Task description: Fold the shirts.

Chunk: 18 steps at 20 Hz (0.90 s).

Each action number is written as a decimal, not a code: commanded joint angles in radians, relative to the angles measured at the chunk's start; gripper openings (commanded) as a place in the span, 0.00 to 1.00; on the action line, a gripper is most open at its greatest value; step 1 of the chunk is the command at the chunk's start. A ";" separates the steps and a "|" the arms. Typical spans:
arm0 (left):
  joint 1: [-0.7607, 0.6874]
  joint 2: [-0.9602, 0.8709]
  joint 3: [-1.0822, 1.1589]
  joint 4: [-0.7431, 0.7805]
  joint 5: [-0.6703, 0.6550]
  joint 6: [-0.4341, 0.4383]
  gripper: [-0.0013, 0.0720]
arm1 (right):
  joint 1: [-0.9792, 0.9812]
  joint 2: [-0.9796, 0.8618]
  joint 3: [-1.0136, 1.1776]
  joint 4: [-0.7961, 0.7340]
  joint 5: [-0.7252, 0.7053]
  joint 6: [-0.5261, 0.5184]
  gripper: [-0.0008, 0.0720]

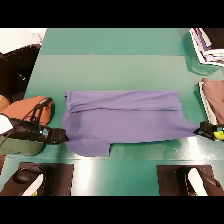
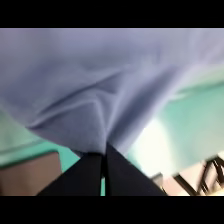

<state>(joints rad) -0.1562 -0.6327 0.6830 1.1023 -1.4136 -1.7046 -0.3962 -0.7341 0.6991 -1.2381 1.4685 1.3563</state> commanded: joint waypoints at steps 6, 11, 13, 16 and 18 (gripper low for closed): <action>0.003 -0.406 0.234 0.156 0.391 0.111 0.05 | 0.238 -0.408 0.353 -0.011 -0.147 0.039 0.03; 0.003 -0.676 0.394 0.155 0.551 0.158 0.05 | 0.320 -0.698 0.576 -0.011 -0.153 0.039 0.03; 0.003 -0.735 0.439 0.154 0.577 0.157 0.05 | 0.339 -0.774 0.649 -0.010 -0.151 0.040 0.04; 0.003 -0.762 0.477 0.154 0.586 0.157 0.06 | 0.332 -0.857 0.740 0.026 -0.132 0.042 0.12; 0.003 -0.760 0.499 0.154 0.560 0.157 0.74 | 0.298 -0.882 0.772 0.101 -0.120 0.038 0.57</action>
<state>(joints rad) -0.1524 -1.3659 1.1435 1.2568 -0.8566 -1.5505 -0.0784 -1.5513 1.4021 -1.2121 1.3296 1.3968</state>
